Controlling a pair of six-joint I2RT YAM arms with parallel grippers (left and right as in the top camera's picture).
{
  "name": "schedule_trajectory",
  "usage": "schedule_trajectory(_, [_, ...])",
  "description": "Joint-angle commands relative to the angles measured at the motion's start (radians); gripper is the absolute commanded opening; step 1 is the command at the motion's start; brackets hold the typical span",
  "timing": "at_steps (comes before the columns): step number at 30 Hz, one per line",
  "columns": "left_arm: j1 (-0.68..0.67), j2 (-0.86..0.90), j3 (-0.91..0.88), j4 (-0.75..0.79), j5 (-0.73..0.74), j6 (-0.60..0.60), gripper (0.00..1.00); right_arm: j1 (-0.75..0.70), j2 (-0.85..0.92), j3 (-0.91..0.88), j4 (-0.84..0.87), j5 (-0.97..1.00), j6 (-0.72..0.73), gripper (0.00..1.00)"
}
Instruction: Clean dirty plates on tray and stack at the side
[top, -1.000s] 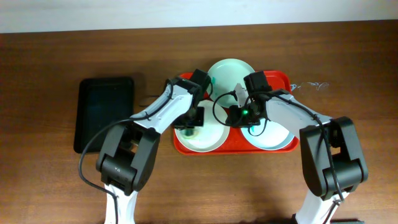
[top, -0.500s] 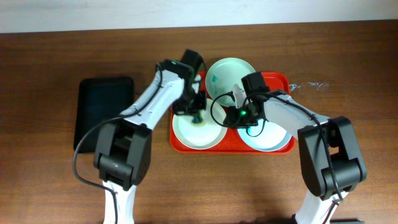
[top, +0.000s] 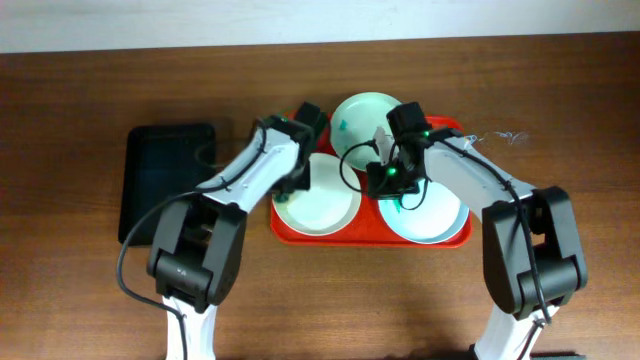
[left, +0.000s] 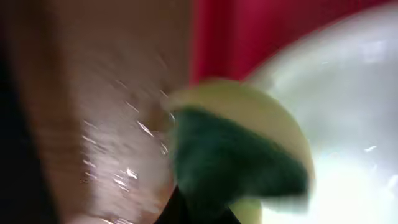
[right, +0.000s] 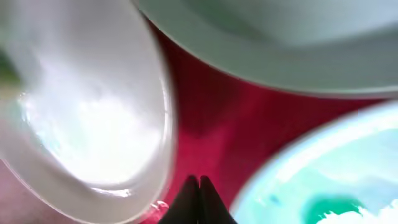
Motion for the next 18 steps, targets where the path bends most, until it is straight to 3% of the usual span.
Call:
schedule_trajectory(1, [0.079, -0.070, 0.157, -0.027, -0.050, -0.015, 0.00, -0.004, -0.027, 0.093, -0.067, 0.075, -0.046, 0.04])
schedule_trajectory(3, [0.124, -0.126, 0.212, -0.038, 0.074, 0.004, 0.00, -0.004, -0.027, 0.148, -0.138, 0.071, -0.056, 0.05])
schedule_trajectory(4, [0.145, -0.147, 0.216, -0.035, 0.135, 0.021, 0.00, -0.004, -0.027, 0.151, -0.141, 0.066, -0.055, 0.19])
schedule_trajectory(6, [0.204, -0.181, 0.216, -0.053, 0.254, 0.047, 0.00, 0.008, -0.023, 0.137, -0.129, 0.048, -0.055, 0.21])
schedule_trajectory(10, [0.321, -0.177, 0.213, -0.143, 0.230, 0.054, 0.00, 0.064, -0.008, 0.077, -0.071, 0.064, -0.055, 0.31])
schedule_trajectory(18, [0.556, -0.177, 0.211, -0.220, 0.234, 0.079, 0.00, 0.095, 0.117, 0.056, 0.005, 0.068, -0.006, 0.31])
